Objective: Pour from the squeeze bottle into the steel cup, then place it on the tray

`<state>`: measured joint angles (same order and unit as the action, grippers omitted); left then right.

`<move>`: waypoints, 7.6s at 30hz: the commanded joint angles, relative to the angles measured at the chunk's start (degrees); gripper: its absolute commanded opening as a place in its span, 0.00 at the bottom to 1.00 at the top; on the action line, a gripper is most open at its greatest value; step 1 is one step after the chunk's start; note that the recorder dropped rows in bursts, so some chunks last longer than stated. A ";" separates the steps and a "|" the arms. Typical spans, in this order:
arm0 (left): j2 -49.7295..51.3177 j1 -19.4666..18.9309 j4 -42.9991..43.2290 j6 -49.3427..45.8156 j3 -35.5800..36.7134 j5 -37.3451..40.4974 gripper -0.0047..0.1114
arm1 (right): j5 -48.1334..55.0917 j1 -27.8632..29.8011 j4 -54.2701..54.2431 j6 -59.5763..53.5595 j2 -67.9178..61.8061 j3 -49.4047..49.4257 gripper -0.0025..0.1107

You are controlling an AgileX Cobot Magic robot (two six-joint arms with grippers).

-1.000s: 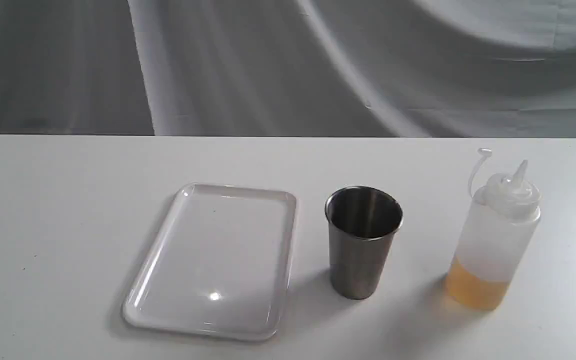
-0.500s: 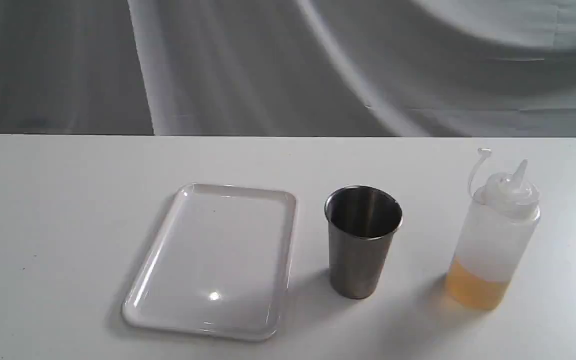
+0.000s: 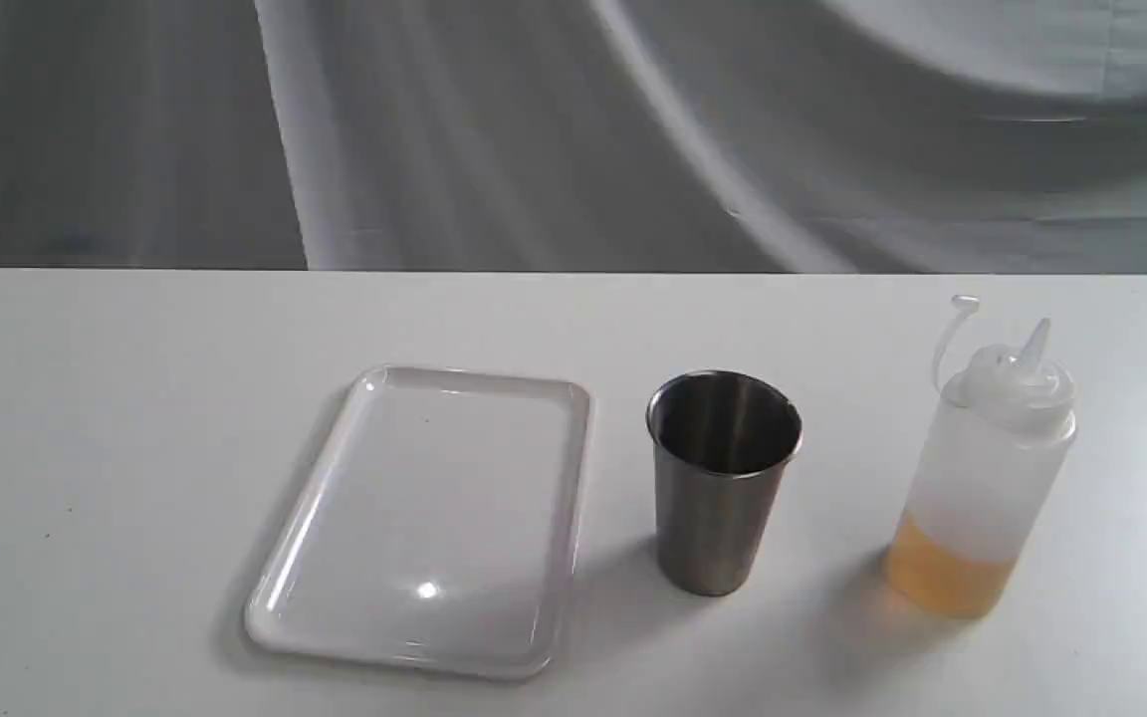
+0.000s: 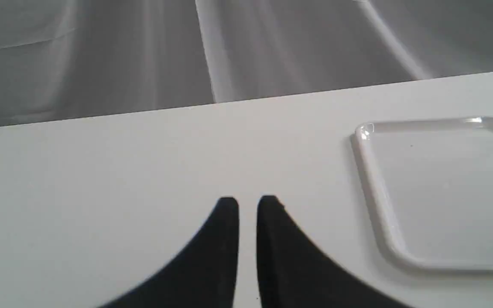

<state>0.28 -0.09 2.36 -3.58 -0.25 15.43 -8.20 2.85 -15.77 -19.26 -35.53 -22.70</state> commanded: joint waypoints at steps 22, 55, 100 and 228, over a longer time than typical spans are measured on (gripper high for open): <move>-0.28 0.06 0.14 0.10 0.25 -0.41 0.11 | -16.43 -14.35 -2.69 3.01 -20.20 8.89 0.02; -0.28 0.06 0.14 0.10 0.25 -0.41 0.11 | -29.69 -14.33 4.02 17.63 -32.25 19.76 0.02; -0.28 0.06 0.14 0.10 0.25 -0.41 0.11 | -33.65 -14.33 9.16 21.87 -32.25 20.58 0.79; -0.28 0.06 0.14 0.10 0.25 -0.41 0.11 | -44.10 -14.33 3.21 28.78 -50.92 20.58 0.95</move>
<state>0.28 -0.09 2.36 -3.58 -0.25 15.43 -52.18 -11.30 -12.29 9.35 -86.42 -2.45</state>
